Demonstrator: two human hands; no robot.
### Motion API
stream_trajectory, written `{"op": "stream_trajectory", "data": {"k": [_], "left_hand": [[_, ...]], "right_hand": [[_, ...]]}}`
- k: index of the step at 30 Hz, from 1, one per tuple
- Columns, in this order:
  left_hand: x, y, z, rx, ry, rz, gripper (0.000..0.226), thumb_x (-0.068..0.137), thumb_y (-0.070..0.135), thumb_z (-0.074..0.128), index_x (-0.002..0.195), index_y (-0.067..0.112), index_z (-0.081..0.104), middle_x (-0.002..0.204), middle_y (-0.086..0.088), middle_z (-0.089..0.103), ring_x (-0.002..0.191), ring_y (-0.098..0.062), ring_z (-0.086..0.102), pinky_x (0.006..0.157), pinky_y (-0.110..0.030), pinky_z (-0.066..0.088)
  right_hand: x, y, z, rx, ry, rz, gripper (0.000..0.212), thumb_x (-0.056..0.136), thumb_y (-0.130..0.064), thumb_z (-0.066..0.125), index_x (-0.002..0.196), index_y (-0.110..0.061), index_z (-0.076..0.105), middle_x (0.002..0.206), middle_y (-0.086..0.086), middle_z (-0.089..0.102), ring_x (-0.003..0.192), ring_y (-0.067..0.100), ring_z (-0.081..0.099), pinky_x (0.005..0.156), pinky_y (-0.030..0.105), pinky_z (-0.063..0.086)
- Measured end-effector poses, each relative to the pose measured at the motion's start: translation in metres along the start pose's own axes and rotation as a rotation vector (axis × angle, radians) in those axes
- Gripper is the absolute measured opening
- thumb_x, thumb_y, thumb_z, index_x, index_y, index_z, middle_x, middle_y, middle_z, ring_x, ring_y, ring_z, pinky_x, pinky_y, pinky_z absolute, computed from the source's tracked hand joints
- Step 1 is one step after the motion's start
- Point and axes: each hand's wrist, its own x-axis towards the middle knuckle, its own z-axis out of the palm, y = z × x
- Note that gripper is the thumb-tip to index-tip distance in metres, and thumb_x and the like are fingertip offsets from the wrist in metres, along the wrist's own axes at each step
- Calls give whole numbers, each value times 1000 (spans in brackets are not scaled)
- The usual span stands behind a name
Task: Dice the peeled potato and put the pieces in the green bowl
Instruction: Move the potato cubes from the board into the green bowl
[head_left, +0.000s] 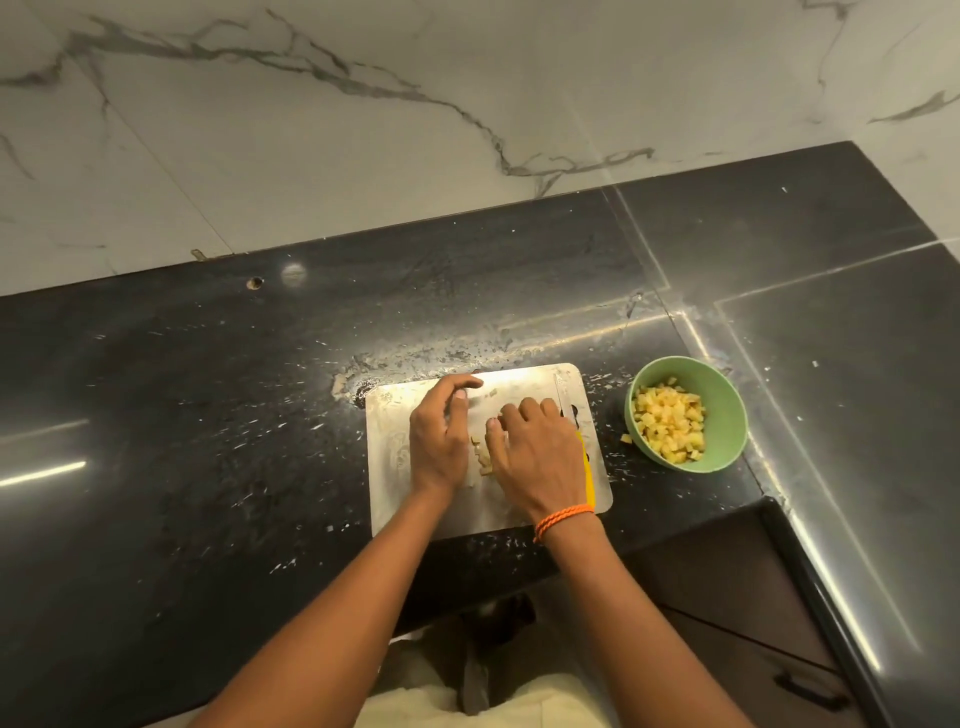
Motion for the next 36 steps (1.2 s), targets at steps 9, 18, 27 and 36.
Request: {"op": "stream_trajectory", "data": {"k": [9, 18, 27, 36], "left_hand": [[-5, -2, -2, 54, -61, -5, 28, 104, 10, 49, 117, 18, 73, 116, 6, 74, 110, -9, 71, 93, -40, 60], [-4, -5, 5, 161, -144, 66, 36, 99, -4, 50, 122, 14, 71, 123, 1, 70, 118, -11, 67, 100, -38, 58], [-4, -9, 3, 154, -132, 55, 39, 99, -5, 47, 121, 18, 71, 122, 5, 71, 117, -9, 68, 97, -42, 59], [-6, -10, 1, 163, -126, 60, 38, 101, -5, 45, 121, 16, 71, 121, 3, 72, 114, -9, 70, 94, -41, 61]], "right_hand": [[-18, 21, 8, 125, 82, 172, 11, 90, -13, 69, 101, -12, 71, 98, 4, 60, 91, 21, 55, 70, 33, 54], [-45, 40, 11, -93, 37, 545, 44, 92, 0, 52, 135, 7, 54, 134, 26, 60, 125, 38, 58, 105, 44, 51], [-49, 49, 13, -64, 83, 487, 37, 91, 4, 56, 128, 4, 61, 127, 23, 65, 119, 37, 61, 99, 46, 54], [-38, 52, 12, -130, -10, 577, 42, 95, -5, 47, 137, -2, 55, 143, 21, 55, 126, 38, 58, 104, 49, 51]]}}
